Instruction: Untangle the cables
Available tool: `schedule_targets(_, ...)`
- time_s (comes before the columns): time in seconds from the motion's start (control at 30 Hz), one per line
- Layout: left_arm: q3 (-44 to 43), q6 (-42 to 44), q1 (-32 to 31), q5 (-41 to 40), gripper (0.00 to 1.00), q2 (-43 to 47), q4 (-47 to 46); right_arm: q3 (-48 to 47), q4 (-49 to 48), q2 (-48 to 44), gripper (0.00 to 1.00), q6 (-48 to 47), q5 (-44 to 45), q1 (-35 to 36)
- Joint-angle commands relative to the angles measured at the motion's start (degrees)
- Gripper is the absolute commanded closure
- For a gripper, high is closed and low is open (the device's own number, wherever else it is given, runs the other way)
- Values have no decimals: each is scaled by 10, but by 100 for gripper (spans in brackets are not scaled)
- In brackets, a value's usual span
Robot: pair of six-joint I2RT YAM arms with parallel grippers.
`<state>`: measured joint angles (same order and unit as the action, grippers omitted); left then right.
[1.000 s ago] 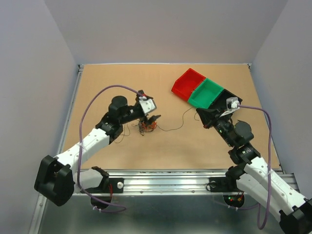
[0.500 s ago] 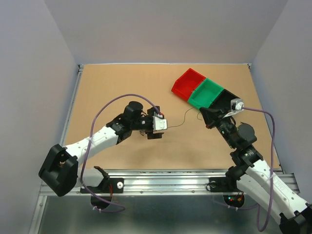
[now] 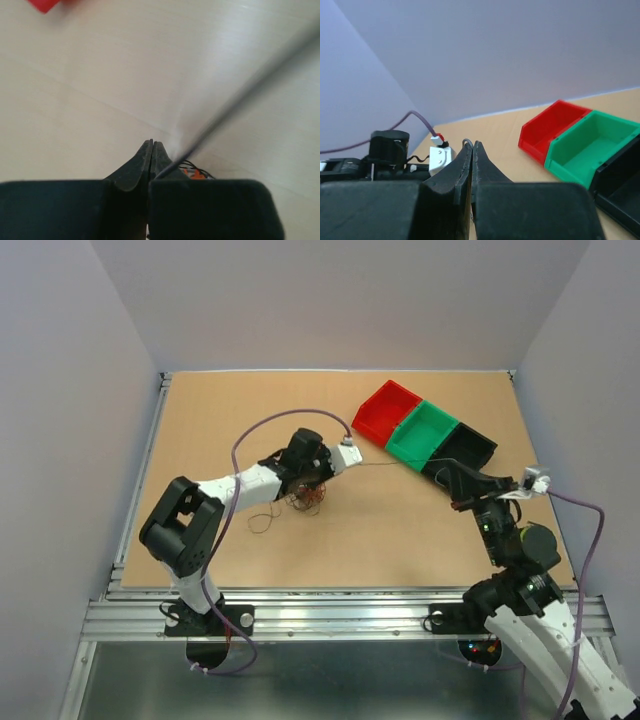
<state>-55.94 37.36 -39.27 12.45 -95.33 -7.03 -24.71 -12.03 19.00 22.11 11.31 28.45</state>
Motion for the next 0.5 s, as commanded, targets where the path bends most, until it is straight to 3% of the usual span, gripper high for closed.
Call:
schedule_targets(0.0,-90,-94,98,-33,94,-27,8,-21,73,-90,99,12,137,0)
schedule_targets(0.1,-134,-126,145,-36,95,-64,37,-28,148,-199,99,26,189,-1)
schedule_targets(0.17,-148,-146,162,-40,100,-71,34,-72,208,-193,100,49,212,-1)
schedule_targets(0.47,-145,-238,316,-34,100,-27,-23,-65,213,-196,99,65,263,-1)
